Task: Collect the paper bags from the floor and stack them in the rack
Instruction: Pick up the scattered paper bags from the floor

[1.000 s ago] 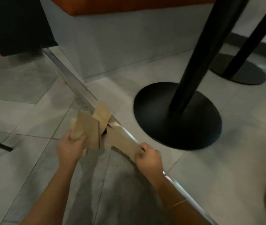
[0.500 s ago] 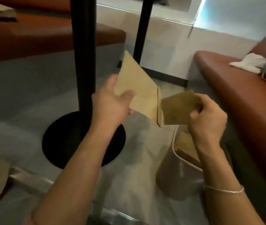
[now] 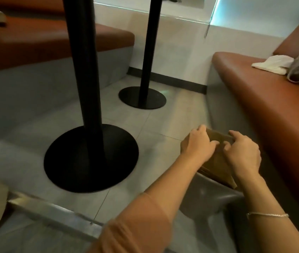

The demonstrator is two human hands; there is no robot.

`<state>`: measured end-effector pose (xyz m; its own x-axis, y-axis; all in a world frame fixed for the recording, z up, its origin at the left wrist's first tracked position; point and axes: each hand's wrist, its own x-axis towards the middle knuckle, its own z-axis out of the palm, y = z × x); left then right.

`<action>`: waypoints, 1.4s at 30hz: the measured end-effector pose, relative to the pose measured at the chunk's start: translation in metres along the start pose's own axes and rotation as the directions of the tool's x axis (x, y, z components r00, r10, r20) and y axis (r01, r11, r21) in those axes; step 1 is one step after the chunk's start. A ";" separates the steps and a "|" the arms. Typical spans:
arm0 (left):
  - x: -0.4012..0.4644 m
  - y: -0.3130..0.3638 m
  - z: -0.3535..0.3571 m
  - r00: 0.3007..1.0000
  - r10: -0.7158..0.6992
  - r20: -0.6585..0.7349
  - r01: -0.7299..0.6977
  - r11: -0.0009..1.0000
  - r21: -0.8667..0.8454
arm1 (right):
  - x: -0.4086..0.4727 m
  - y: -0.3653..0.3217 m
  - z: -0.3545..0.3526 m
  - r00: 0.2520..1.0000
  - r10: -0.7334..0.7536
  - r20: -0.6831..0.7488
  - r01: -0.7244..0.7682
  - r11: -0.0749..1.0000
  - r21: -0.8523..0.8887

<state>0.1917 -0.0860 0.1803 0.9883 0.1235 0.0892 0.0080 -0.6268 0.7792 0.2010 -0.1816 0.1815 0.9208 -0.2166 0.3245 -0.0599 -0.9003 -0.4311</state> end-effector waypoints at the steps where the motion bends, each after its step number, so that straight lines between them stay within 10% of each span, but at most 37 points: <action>1: -0.004 -0.015 -0.004 0.997 0.012 -0.078 -0.013 1.000 -0.011 | -0.004 -0.008 0.005 0.997 -0.066 -0.031 0.067 0.997 0.027; 9: -0.070 -0.233 -0.087 0.677 -0.418 -0.606 0.388 0.902 -0.188 | -0.102 -0.139 0.095 0.835 -0.534 0.132 0.448 0.800 0.400; 19: -0.235 -0.472 -0.150 0.294 -0.873 -0.390 0.953 0.298 0.050 | -0.290 -0.232 0.289 0.210 -0.655 0.726 0.522 0.703 0.483; 26: -0.299 -0.569 -0.177 0.122 -0.902 -0.415 0.992 0.104 0.065 | -0.325 -0.306 0.359 0.362 -0.718 0.595 0.541 0.681 0.493; 35: -0.319 -0.631 -0.183 -0.144 -0.885 -0.443 0.987 -0.097 -0.127 | -0.342 -0.360 0.411 0.306 -0.720 0.622 0.670 0.628 0.397; 42: -0.313 -0.632 -0.193 -0.221 -0.892 -0.393 0.967 -0.149 -0.207 | -0.355 -0.354 0.406 0.285 -0.811 0.511 0.733 0.528 0.429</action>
<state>-0.1525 0.4202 -0.2205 -0.2857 0.8344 -0.4713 0.9229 0.3720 0.0992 0.0514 0.3677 -0.1227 0.5078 0.8614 0.0120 0.8088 -0.4719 -0.3510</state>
